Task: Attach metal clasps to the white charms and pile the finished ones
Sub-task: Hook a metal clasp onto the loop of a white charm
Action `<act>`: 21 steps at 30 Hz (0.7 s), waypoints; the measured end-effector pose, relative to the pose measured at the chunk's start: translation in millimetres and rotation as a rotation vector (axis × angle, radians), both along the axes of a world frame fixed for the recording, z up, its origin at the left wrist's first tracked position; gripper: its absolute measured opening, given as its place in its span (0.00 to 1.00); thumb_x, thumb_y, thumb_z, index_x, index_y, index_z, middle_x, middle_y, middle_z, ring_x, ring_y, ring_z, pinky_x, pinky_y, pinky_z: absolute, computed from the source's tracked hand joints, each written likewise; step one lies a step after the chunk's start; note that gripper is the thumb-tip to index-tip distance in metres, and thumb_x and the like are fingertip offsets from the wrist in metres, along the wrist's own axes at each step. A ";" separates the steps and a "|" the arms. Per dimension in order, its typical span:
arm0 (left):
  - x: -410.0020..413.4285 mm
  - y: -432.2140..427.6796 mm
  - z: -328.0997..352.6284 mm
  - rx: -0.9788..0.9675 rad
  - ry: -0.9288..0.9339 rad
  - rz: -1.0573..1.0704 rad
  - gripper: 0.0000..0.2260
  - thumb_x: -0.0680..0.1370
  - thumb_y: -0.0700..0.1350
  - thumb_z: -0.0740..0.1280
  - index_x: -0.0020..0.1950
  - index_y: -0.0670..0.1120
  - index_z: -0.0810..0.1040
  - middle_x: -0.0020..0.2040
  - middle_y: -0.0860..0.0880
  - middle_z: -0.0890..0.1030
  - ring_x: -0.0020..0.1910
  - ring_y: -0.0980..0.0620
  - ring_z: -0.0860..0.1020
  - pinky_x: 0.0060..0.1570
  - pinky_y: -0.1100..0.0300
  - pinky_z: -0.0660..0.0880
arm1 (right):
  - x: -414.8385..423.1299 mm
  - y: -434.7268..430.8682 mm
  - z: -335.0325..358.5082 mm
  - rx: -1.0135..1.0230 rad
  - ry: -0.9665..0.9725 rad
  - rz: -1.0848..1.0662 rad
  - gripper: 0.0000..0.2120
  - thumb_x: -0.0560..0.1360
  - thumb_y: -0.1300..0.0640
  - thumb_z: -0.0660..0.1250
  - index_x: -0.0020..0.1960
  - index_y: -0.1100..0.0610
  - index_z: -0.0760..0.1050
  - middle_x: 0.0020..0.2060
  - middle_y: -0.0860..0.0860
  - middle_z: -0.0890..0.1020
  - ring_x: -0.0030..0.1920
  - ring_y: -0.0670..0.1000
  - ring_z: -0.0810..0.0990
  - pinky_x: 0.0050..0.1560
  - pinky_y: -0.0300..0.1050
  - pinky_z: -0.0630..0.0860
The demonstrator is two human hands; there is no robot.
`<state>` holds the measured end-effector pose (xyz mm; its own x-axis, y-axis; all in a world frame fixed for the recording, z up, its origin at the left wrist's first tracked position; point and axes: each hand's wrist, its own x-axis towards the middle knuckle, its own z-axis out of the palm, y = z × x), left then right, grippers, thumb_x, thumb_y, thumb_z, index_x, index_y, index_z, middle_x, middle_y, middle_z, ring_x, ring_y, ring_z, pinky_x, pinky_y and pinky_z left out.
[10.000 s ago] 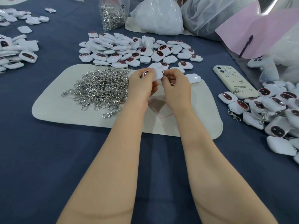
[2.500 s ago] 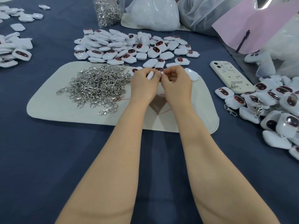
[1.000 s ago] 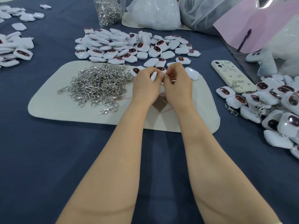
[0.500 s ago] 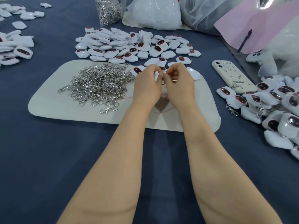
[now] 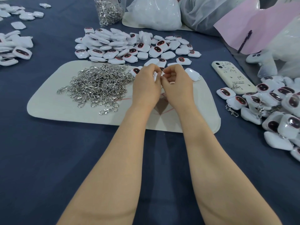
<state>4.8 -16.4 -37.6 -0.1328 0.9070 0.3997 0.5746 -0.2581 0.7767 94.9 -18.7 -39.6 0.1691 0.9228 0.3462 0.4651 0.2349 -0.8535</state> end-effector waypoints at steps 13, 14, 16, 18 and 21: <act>1.0 -0.9 5.7 -0.060 -0.298 -0.060 0.04 0.76 0.39 0.67 0.46 0.47 0.76 0.41 0.53 0.78 0.42 0.54 0.76 0.45 0.64 0.71 | 0.5 0.7 4.6 -0.029 0.224 -0.038 0.12 0.74 0.65 0.64 0.40 0.49 0.69 0.37 0.50 0.78 0.41 0.52 0.79 0.41 0.39 0.76; 1.0 -0.9 5.5 -0.067 -0.288 -0.063 0.04 0.76 0.39 0.67 0.45 0.47 0.77 0.40 0.53 0.78 0.42 0.54 0.76 0.46 0.63 0.72 | 0.9 0.7 4.9 -0.020 0.235 -0.050 0.12 0.74 0.65 0.64 0.40 0.49 0.69 0.37 0.50 0.78 0.40 0.52 0.79 0.37 0.35 0.74; 1.0 -0.5 4.1 -0.072 -0.257 -0.061 0.03 0.75 0.39 0.66 0.45 0.46 0.79 0.40 0.53 0.79 0.43 0.54 0.76 0.48 0.62 0.72 | 1.0 0.3 5.2 -0.015 0.242 -0.062 0.12 0.74 0.65 0.64 0.39 0.49 0.69 0.36 0.49 0.78 0.39 0.51 0.78 0.32 0.31 0.71; 0.5 0.3 3.0 -0.079 -0.234 -0.050 0.03 0.76 0.39 0.66 0.45 0.44 0.80 0.40 0.52 0.79 0.44 0.54 0.76 0.47 0.62 0.71 | 0.4 0.0 5.1 -0.015 0.230 -0.061 0.12 0.73 0.65 0.64 0.39 0.50 0.69 0.35 0.48 0.77 0.37 0.48 0.77 0.31 0.28 0.69; -0.3 1.4 2.9 -0.080 -0.211 -0.034 0.03 0.76 0.40 0.66 0.45 0.44 0.80 0.40 0.52 0.78 0.43 0.55 0.75 0.43 0.66 0.67 | 0.1 0.2 4.9 -0.007 0.181 -0.054 0.09 0.74 0.65 0.64 0.41 0.52 0.70 0.35 0.46 0.77 0.35 0.44 0.76 0.33 0.28 0.69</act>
<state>4.5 -15.1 -34.8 -0.1746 0.9401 0.2927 0.3894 -0.2071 0.8975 95.0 -18.5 -34.7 0.2771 0.9129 0.2996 0.3155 0.2081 -0.9258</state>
